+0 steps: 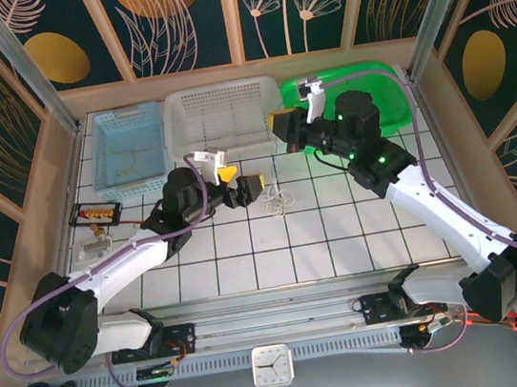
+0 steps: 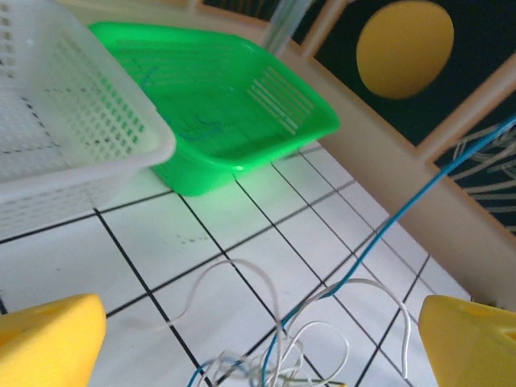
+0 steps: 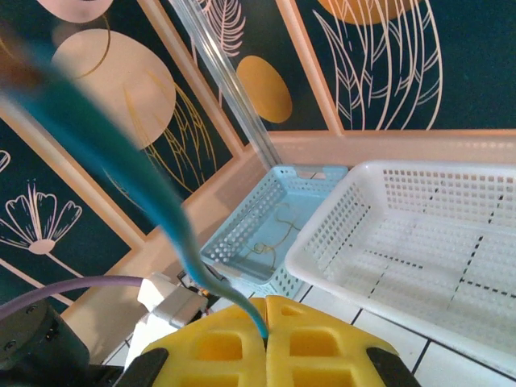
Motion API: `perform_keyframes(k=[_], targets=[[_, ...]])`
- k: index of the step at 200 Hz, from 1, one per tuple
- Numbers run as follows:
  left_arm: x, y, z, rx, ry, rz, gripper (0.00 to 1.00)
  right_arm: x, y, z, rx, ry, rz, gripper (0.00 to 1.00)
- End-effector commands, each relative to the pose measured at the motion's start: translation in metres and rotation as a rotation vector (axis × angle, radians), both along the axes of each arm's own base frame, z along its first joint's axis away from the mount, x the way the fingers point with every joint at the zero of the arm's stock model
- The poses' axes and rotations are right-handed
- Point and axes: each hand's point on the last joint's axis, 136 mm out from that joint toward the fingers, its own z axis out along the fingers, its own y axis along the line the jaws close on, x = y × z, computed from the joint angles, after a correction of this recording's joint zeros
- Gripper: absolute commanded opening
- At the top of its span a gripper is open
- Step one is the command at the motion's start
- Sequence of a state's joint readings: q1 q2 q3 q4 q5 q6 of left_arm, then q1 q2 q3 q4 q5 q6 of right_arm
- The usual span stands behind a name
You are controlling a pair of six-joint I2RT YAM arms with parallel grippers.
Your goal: Untangle the cables
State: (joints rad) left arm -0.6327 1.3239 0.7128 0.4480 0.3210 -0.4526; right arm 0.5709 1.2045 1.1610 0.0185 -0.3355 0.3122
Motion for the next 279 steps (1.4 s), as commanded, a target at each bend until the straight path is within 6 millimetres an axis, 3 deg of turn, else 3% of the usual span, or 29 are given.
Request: perform_keyframes(k=[1, 56, 129, 153, 191, 238, 279], targets=[[-0.007, -0.024, 0.021, -0.022, -0.091, -0.111, 0.99, -0.008, 0.001, 0.007, 0.042, 0.001, 0.020, 0.00], [0.013, -0.029, 0.014, -0.019, -0.118, -0.045, 0.96, -0.024, 0.021, 0.014, 0.068, 0.008, 0.080, 0.00], [0.031, -0.041, 0.014, -0.043, -0.126, -0.032, 0.75, -0.033, 0.029, 0.020, 0.075, 0.003, 0.100, 0.00], [0.031, -0.044, 0.007, -0.044, -0.113, -0.042, 0.63, -0.034, 0.030, 0.026, 0.084, -0.006, 0.105, 0.00], [0.020, -0.046, -0.020, -0.044, -0.056, -0.088, 0.49, -0.034, 0.027, 0.055, 0.111, -0.063, 0.098, 0.00], [0.005, -0.046, -0.078, -0.011, 0.068, -0.140, 0.36, -0.039, 0.024, 0.105, 0.202, -0.144, 0.132, 0.00], [-0.003, -0.041, -0.103, -0.005, 0.122, -0.135, 0.34, -0.039, 0.006, 0.147, 0.280, -0.213, 0.123, 0.00]])
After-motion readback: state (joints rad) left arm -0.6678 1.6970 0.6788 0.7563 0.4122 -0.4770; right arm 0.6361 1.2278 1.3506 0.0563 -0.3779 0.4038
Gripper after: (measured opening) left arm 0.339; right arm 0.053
